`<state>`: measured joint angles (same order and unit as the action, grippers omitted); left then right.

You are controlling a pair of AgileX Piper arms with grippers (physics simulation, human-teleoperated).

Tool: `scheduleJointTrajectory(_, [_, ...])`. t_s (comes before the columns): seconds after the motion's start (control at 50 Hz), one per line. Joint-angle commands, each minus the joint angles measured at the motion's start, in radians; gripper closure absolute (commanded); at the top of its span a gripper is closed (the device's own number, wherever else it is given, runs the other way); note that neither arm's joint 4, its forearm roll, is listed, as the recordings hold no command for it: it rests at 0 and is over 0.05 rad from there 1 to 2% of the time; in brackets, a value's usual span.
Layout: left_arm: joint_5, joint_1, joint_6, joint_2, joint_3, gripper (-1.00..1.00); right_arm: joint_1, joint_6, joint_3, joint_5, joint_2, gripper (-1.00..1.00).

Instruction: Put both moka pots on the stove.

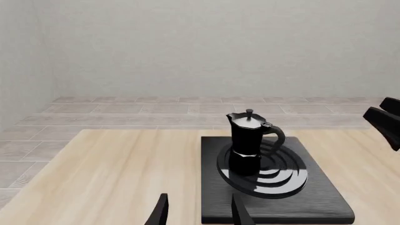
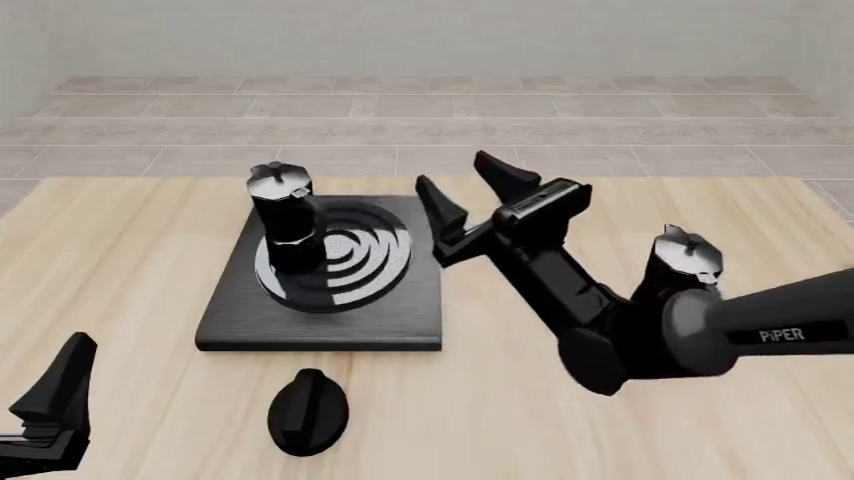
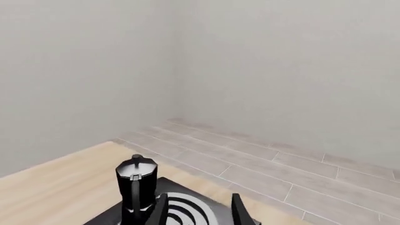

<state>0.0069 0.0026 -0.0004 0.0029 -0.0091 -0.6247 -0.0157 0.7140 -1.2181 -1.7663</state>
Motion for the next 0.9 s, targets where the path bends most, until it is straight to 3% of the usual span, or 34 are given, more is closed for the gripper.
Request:
scheduleJointTrajectory(0.02, [0.0, 0.0, 0.0, 0.0, 0.0, -1.0, 0.067, -0.008, -0.131, -0.001, 0.128, -1.0])
scheduleJointTrajectory(0.58, [0.0, 0.0, 0.0, 0.0, 0.0, -1.0, 0.209, -0.038, -0.41, 0.071, 0.463, -1.0])
scheduleJointTrajectory(0.74, [0.0, 0.0, 0.0, 0.0, 0.0, -1.0, 0.237, -0.045, -0.435, 0.193, 0.61, -1.0])
scheduleJointTrajectory(0.9, [0.0, 0.0, 0.0, 0.0, 0.0, -1.0, 0.293, -0.051, -0.472, 0.247, 0.686, -1.0])
